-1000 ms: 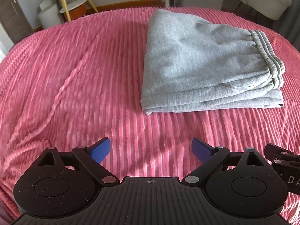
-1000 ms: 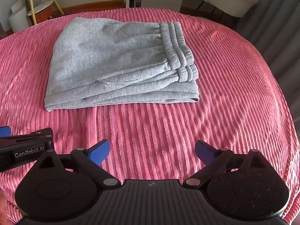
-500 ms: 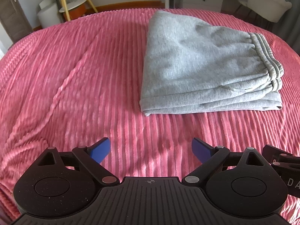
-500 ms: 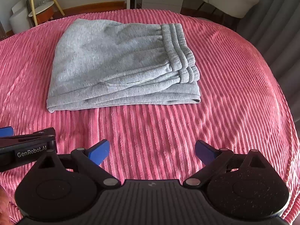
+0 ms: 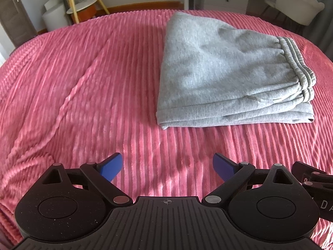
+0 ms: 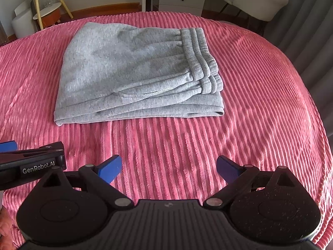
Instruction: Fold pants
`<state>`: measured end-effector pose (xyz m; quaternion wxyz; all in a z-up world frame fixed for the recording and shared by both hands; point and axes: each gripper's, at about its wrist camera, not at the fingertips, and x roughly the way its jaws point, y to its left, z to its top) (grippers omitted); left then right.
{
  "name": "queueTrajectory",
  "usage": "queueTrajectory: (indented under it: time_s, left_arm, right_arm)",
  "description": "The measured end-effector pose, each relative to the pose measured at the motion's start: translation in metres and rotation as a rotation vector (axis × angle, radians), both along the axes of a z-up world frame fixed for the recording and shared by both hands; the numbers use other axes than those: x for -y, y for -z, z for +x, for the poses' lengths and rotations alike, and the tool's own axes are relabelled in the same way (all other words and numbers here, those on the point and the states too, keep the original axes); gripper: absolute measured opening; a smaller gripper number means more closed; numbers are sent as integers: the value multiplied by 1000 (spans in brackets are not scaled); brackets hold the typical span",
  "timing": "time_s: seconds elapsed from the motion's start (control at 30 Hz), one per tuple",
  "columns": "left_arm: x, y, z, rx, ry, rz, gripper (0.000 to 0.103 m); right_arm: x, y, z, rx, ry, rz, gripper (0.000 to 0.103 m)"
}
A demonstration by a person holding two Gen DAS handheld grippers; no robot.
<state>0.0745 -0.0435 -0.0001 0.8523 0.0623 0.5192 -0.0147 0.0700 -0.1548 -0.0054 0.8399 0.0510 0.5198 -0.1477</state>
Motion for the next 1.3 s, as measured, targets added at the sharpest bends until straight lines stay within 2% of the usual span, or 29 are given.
queueTrajectory:
  time_s: [1.3]
  left_arm:
    - [-1, -1, -2, 52, -1, 5, 97]
  right_arm:
    - [-1, 0, -1, 1, -3, -3, 98]
